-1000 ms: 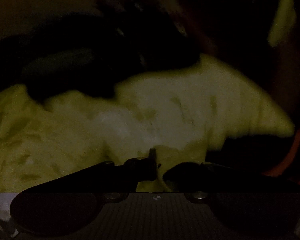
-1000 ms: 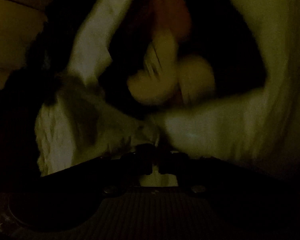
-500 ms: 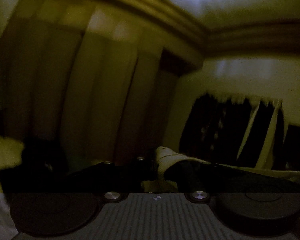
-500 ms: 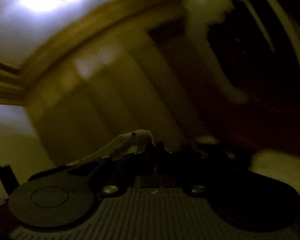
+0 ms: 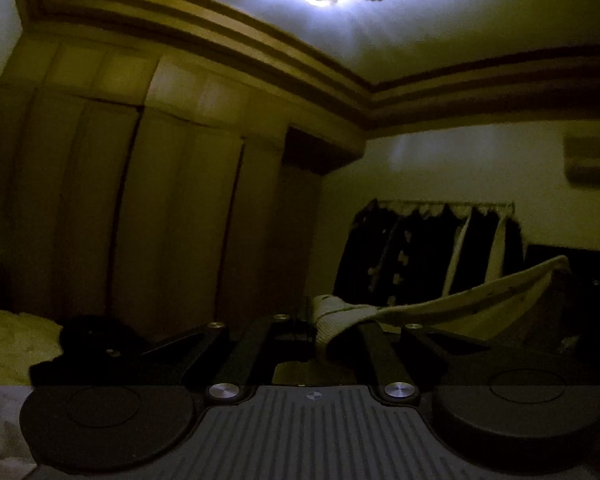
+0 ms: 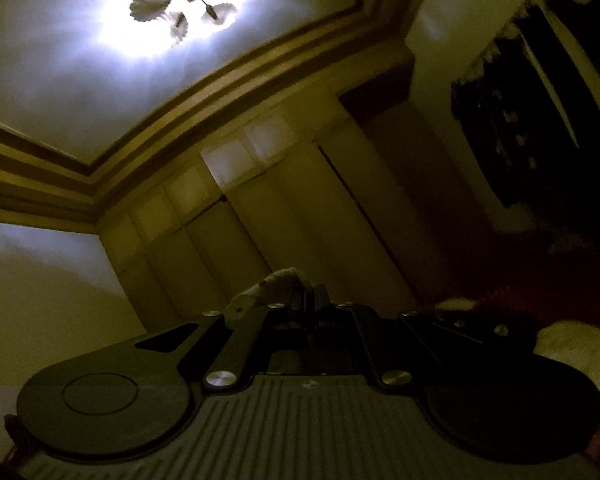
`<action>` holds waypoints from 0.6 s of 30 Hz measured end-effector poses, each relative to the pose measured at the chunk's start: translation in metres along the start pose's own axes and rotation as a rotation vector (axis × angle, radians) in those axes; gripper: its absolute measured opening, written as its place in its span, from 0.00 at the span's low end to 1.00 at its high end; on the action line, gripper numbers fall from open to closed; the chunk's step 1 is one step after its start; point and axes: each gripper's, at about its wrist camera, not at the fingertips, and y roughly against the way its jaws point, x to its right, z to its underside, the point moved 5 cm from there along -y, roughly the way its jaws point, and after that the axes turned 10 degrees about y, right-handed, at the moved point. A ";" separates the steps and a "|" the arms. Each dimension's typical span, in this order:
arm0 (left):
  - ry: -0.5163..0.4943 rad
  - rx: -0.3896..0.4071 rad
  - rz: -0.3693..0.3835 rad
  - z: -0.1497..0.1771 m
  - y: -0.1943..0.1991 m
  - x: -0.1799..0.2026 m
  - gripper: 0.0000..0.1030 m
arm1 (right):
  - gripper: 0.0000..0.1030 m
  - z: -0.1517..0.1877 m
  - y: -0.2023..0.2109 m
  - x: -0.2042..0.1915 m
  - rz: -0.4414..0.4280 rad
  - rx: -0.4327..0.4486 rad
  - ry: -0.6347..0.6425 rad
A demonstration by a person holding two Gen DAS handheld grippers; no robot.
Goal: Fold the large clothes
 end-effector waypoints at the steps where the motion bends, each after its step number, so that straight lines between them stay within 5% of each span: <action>1: -0.004 0.014 -0.004 -0.004 0.002 -0.001 0.35 | 0.05 -0.005 -0.001 -0.004 -0.012 0.016 0.006; 5: 0.007 0.016 -0.039 -0.008 -0.015 -0.006 0.34 | 0.04 -0.022 -0.028 0.001 -0.046 0.062 0.027; 10: 0.016 -0.070 -0.135 0.024 -0.079 -0.026 0.34 | 0.04 0.000 -0.102 0.049 -0.025 -0.049 -0.047; 15: -0.062 -0.278 -0.346 0.101 -0.206 -0.076 0.35 | 0.04 0.059 -0.226 0.122 0.058 -0.265 0.006; 18: -0.118 -0.474 -0.512 0.167 -0.275 -0.116 0.60 | 0.04 0.120 -0.299 0.173 0.178 -0.423 0.077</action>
